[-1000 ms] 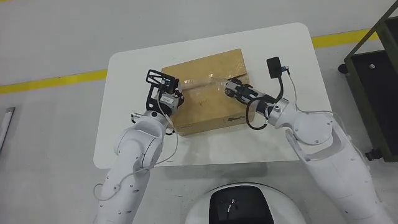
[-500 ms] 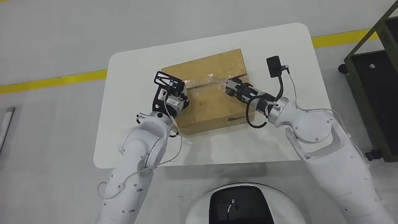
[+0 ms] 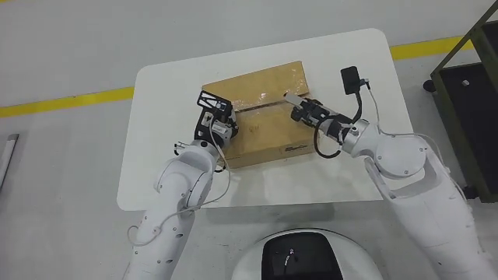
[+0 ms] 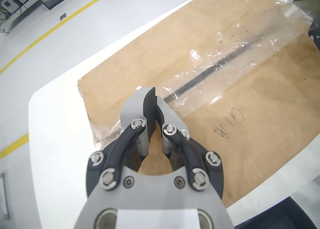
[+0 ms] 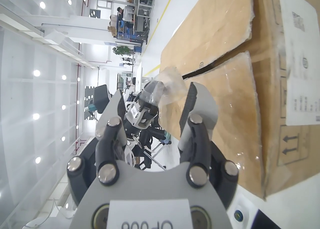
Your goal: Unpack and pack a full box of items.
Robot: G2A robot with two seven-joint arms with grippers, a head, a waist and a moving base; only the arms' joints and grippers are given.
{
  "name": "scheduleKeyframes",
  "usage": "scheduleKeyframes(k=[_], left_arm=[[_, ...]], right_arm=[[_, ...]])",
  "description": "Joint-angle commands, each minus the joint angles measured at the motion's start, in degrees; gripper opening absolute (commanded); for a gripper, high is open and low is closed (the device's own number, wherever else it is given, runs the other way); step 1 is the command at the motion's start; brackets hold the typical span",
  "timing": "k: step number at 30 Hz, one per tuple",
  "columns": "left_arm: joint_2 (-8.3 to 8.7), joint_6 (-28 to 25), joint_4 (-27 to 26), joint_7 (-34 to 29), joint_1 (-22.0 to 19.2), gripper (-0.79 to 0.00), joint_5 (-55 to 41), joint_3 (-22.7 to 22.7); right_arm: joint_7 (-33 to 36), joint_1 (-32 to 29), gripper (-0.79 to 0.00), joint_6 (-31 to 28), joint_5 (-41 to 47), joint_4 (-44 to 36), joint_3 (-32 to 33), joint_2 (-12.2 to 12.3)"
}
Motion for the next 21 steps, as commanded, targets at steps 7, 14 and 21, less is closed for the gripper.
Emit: scheduleKeyframes(k=[7,14,21], left_arm=[[-0.27,0.0,-0.1,-0.2,-0.1,-0.785,0.2,0.1],[-0.45,-0.2,-0.9,0.0,0.0,-0.145,-0.4,-0.4],[-0.24,-1.8,-4.3,1.6,1.3,0.0,-1.4,-2.9]], right_arm=[[-1.2,-1.3,0.0,-0.3,0.7,-3.9,3.8,0.5],[-2.2,-2.8,-0.132,-8.4,0.2,-6.8,8.2,1.2],[-3.4,-4.9,-0.785,-21.1,-5.3,-6.3,7.4,1.6]])
